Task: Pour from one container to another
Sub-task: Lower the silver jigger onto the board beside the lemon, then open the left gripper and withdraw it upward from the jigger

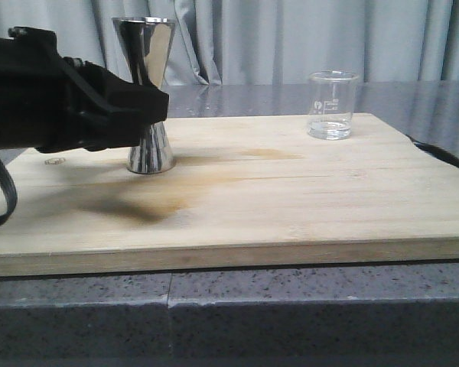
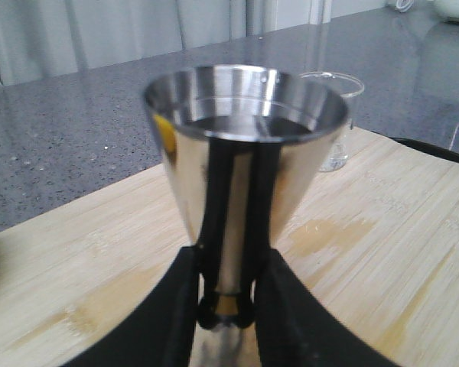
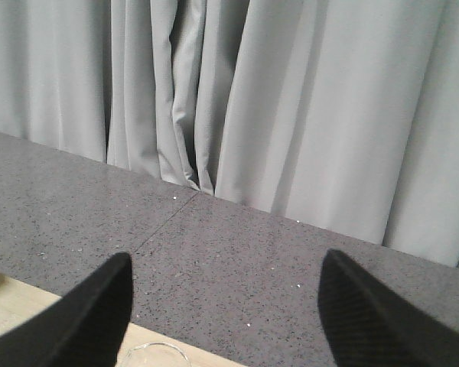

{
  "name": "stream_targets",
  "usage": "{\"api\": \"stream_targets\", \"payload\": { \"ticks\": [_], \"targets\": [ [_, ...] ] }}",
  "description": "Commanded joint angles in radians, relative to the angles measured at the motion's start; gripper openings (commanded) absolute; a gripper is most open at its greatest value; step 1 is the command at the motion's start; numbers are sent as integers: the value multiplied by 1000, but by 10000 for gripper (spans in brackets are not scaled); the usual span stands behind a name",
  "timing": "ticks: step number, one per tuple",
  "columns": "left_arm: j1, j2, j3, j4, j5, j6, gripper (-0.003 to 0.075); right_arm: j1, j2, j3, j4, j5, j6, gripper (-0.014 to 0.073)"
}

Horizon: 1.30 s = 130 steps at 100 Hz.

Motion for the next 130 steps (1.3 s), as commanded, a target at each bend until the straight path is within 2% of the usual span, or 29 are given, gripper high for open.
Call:
{"api": "stream_targets", "payload": {
  "ticks": [1, 67, 87, 121, 130],
  "targets": [
    [-6, -21, -21, 1, -52, -10, 181, -4, -18, -26, 0, -73, -7, 440],
    [-6, -21, -21, 1, -67, -10, 183, -4, -18, -26, 0, -73, -7, 440],
    [-6, -21, -21, 1, -71, -10, 277, -4, -18, -26, 0, -73, -7, 440],
    [-6, -21, -21, -10, -71, -10, 287, -4, -18, -26, 0, -73, -7, 440],
    [-6, -21, -21, -10, -74, -10, 317, -4, -18, -26, 0, -73, -7, 440]
  ]
}}
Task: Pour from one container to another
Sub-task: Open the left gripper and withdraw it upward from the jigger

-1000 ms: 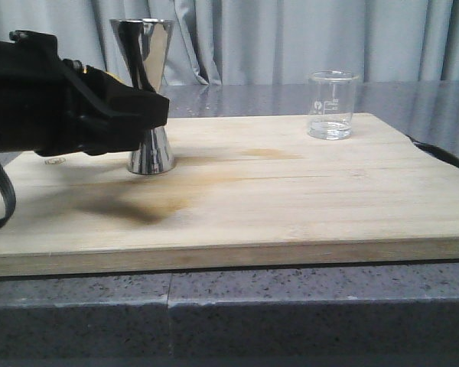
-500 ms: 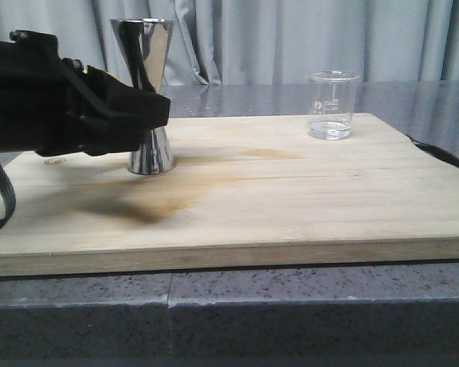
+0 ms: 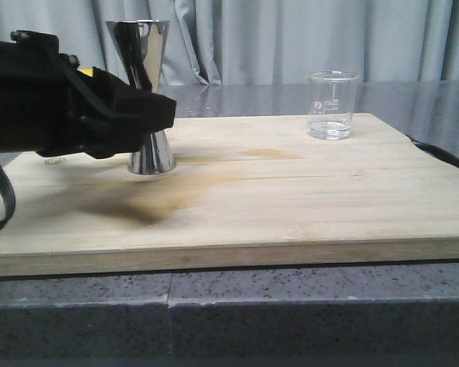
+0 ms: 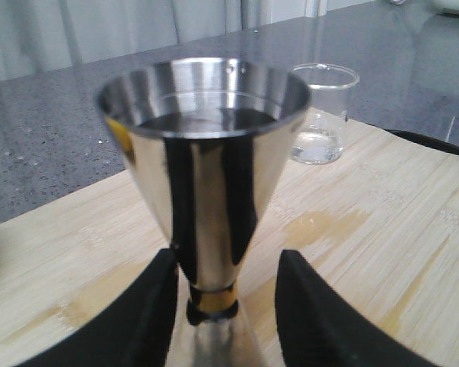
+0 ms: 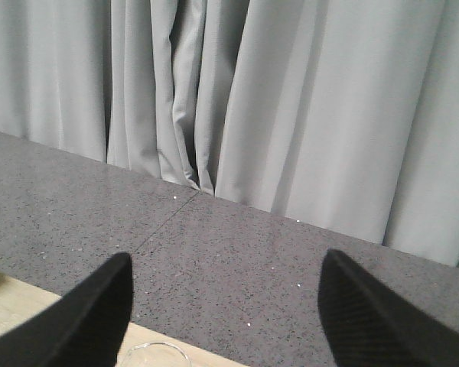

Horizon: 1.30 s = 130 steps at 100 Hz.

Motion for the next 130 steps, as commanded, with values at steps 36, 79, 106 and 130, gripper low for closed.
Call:
{"api": "stream_targets", "payload": {
  "ticks": [36, 79, 106, 130],
  "targets": [
    [-6, -23, -21, -62, -78, -10, 456, -4, -18, -26, 0, -78, -7, 440],
    [-6, -151, 59, -79, -47, -12, 456, -4, -18, -26, 0, -82, -7, 440],
    [-6, -319, 98, -92, 83, -12, 456, -4, -18, -26, 0, -82, -7, 440],
    [-2, -534, 93, -236, 125, 20, 449, -5, -18, -26, 9, -82, -7, 440]
  ]
}}
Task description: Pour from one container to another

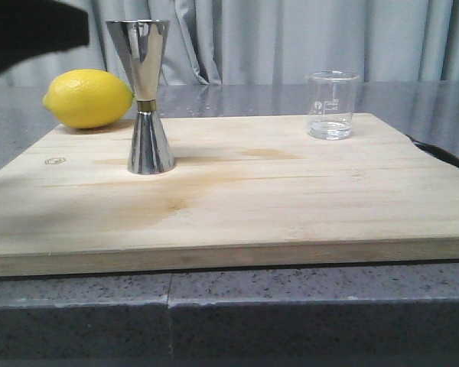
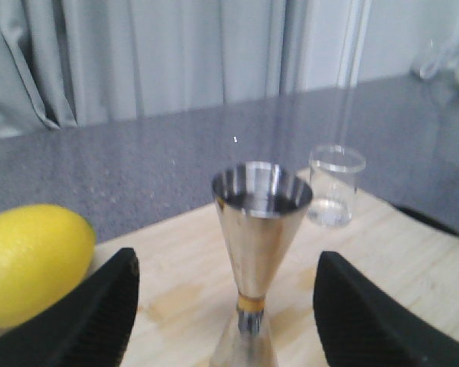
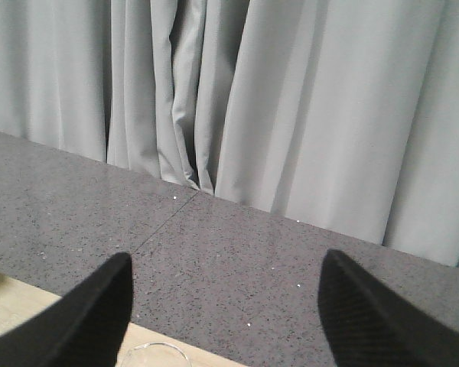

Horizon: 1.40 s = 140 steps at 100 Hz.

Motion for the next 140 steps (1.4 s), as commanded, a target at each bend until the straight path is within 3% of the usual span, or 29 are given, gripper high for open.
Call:
{"api": "stream_targets", "payload": {
  "ticks": [1, 12, 27, 48, 64, 76, 86, 113, 140],
  "targets": [
    [0, -93, -28, -81, -63, 24, 448, -7, -18, -26, 7, -82, -7, 440],
    [45, -192, -55, -197, -5, 100, 440, -37, -18, -26, 56, -78, -7, 440],
    [138, -304, -142, -317, 218, 261, 440, -124, -20, -40, 67, -29, -7, 440],
    [283, -398, -299, -304, 478, 320, 440, -250, -56, -164, 67, 235, -7, 440],
    [376, -457, -413, -206, 674, 322, 440, -261, -149, -228, -33, 349, -7, 436],
    [422, -530, -454, -160, 719, 322, 440, -261, -239, -235, -82, 423, -7, 436],
    [447, -595, -456, -157, 758, 322, 439, -261, -306, -235, -87, 497, -7, 436],
    [465, -783, -423, -157, 1052, 322, 440, -261, -472, -224, -120, 804, -7, 436],
    [465, -994, -238, -210, 1060, 301, 440, -261, -720, -86, -124, 869, 6, 436]
  ]
}}
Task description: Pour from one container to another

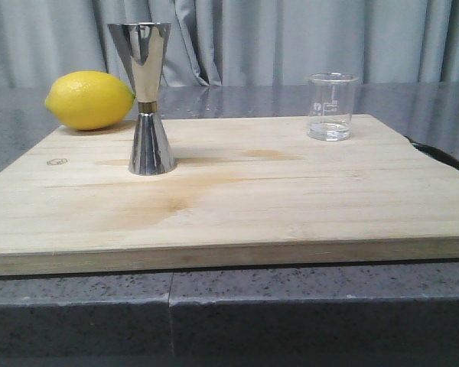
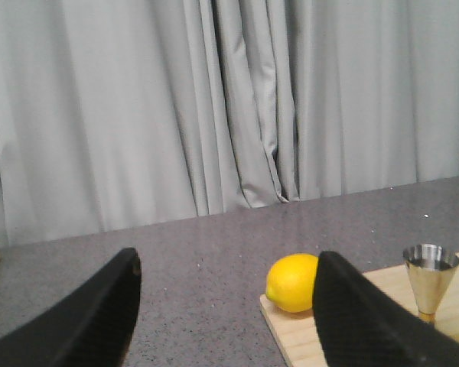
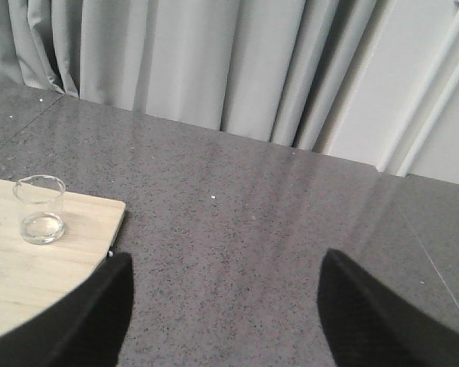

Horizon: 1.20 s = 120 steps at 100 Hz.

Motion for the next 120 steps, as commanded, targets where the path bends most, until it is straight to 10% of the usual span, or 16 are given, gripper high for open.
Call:
{"api": "stream_targets", "payload": {
  "ticks": [1, 21, 55, 120],
  "targets": [
    [6, -47, 35, -29, -78, -13, 440, -8, -55, 22, -20, -56, 4, 436],
    [6, -89, 154, -40, -160, -13, 386, -8, -171, 128, -30, -72, 5, 388],
    [6, -88, 221, -102, -297, -13, -21, -8, -181, 166, -9, -72, 7, -72],
    [6, -88, 221, -100, -310, -13, -19, -8, -181, 168, -9, -63, 6, -71]
  ]
}}
